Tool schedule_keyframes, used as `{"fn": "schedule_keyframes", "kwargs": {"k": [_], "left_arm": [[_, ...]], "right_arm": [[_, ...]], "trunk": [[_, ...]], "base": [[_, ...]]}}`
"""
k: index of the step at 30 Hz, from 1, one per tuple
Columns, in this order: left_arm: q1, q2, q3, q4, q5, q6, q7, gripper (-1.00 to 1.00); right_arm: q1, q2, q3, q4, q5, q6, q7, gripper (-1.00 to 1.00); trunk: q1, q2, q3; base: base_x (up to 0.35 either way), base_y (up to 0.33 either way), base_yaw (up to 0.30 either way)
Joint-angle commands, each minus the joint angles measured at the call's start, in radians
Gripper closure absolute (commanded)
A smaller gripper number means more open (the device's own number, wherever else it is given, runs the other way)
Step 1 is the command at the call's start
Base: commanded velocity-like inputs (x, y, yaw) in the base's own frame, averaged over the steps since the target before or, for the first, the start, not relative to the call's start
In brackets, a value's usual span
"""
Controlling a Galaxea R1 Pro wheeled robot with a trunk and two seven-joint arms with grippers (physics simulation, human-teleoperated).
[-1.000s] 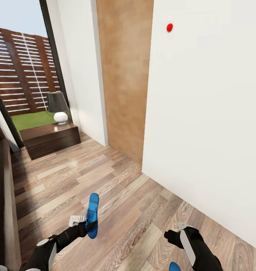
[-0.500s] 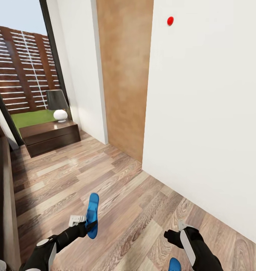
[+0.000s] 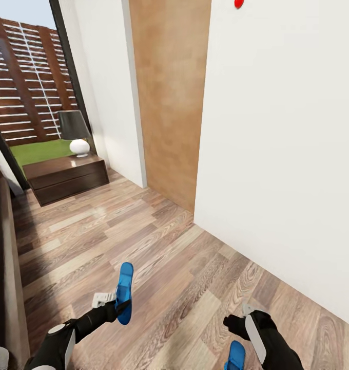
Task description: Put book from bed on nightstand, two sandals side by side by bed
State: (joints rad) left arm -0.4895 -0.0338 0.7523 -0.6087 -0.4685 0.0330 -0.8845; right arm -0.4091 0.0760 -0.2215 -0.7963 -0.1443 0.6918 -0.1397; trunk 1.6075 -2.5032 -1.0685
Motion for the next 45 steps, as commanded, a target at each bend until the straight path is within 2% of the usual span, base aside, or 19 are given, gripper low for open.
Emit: {"fn": "schedule_keyframes", "kwargs": {"k": [1,6,11,34,39,42,44,45], "left_arm": [[-0.001,-0.002,0.009,-0.002,-0.007,0.003,-0.007,1.0],[-0.001,-0.002,0.009,-0.002,-0.007,0.004,-0.007,1.0],[-0.001,-0.002,0.009,-0.002,-0.007,0.005,-0.008,1.0],[-0.001,0.0,0.01,-0.002,-0.005,0.012,-0.008,1.0],[-0.001,-0.001,0.011,-0.002,-0.005,0.012,-0.008,1.0],[-0.001,-0.001,0.011,-0.002,-0.005,0.012,-0.008,1.0],[-0.001,-0.001,0.011,-0.002,-0.004,0.012,-0.008,1.0],[-0.001,-0.002,0.011,-0.002,-0.004,0.012,-0.008,1.0]], "right_arm": [[0.0,0.001,-0.002,0.01,-0.01,0.003,-0.008,-1.0],[0.0,0.001,-0.002,0.103,-0.008,0.001,-0.01,-1.0],[0.0,0.001,-0.002,0.135,-0.005,0.0,-0.011,-1.0],[0.0,0.001,-0.002,0.146,0.003,-0.004,-0.011,-1.0],[0.0,0.0,-0.005,0.144,-0.007,-0.126,-0.011,-1.0],[0.0,-0.001,-0.006,0.141,-0.02,-0.161,-0.011,-1.0],[0.0,-0.001,-0.007,0.135,-0.054,-0.176,-0.011,-1.0],[-0.001,-0.001,-0.007,0.132,-0.092,-0.182,-0.011,-1.0]], "trunk": [[0.0,-0.001,-0.005],[0.002,-0.002,-0.024],[0.005,-0.003,-0.044],[0.015,-0.008,-0.133],[0.017,-0.01,-0.152],[0.019,-0.01,-0.163],[0.02,-0.011,-0.171],[0.02,-0.011,-0.175]], "base": [[0.0,0.0,0.0],[0.0,0.0,0.0],[0.0,0.0,0.0],[0.0,0.0,0.0],[0.0,0.0,0.0],[0.0,0.0,0.0],[0.0,0.0,0.0],[0.0,0.0,0.0]]}}
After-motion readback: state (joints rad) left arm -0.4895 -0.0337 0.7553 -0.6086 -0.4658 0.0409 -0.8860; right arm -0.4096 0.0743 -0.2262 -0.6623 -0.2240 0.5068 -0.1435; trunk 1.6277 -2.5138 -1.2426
